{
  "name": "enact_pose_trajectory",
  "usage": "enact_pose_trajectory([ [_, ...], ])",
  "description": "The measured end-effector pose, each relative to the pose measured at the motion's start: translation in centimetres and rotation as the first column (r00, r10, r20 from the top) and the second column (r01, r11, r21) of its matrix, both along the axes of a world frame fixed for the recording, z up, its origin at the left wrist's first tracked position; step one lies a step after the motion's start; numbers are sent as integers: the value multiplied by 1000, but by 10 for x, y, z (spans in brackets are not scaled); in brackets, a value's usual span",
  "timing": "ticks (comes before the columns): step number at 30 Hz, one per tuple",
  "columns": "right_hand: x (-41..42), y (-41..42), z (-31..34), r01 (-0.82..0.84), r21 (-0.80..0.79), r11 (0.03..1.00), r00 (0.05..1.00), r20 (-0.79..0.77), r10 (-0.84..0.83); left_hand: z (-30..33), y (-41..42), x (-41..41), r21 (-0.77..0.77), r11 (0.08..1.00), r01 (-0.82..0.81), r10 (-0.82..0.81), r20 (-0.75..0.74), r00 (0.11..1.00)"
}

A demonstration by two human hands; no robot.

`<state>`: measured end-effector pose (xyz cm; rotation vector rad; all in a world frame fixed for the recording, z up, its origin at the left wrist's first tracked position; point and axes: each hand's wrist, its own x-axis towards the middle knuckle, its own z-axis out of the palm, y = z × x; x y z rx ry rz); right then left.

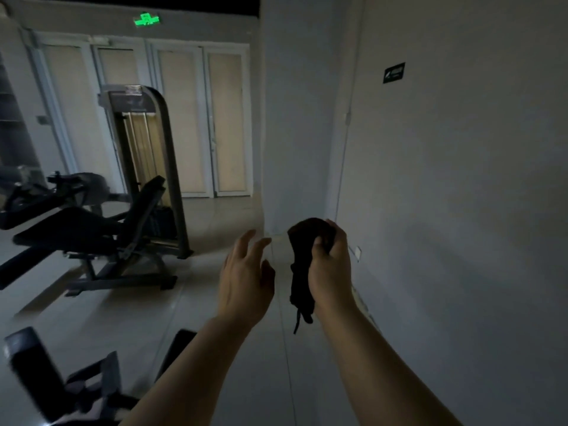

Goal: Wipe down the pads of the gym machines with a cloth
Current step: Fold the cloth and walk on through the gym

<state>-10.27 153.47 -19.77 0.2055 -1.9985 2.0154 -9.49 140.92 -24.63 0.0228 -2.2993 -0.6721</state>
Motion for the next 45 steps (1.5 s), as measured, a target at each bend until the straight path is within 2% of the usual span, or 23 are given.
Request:
enact_pose_trajectory([
  [6,-108,-22,12,-47,-33,998,998,-41,45,18,-24,-103,1,1000,-27,27,-51,998],
  [11,-207,-45,13,-120,-54,991,992,-40,118,12,-46,-188,-8,993,-115,114,-69,991],
  [18,-361,-96,31,-255,-57,965,965,-75,250,29,-87,-320,-56,960,-273,268,-76,960],
  [23,-450,-164,53,-345,-72,936,938,-67,341,57,-147,-377,-65,895,-441,430,-138,892],
  [32,-518,-321,48,-600,-126,790,798,-25,603,61,-283,-435,-35,764,-645,639,-100,763],
  [40,-570,-489,55,-675,-129,727,732,5,681,69,-445,-481,-76,732,-677,658,-174,732],
  [45,-599,-583,43,-683,-119,721,723,28,690,64,-531,-505,-42,719,-694,674,-205,710],
])
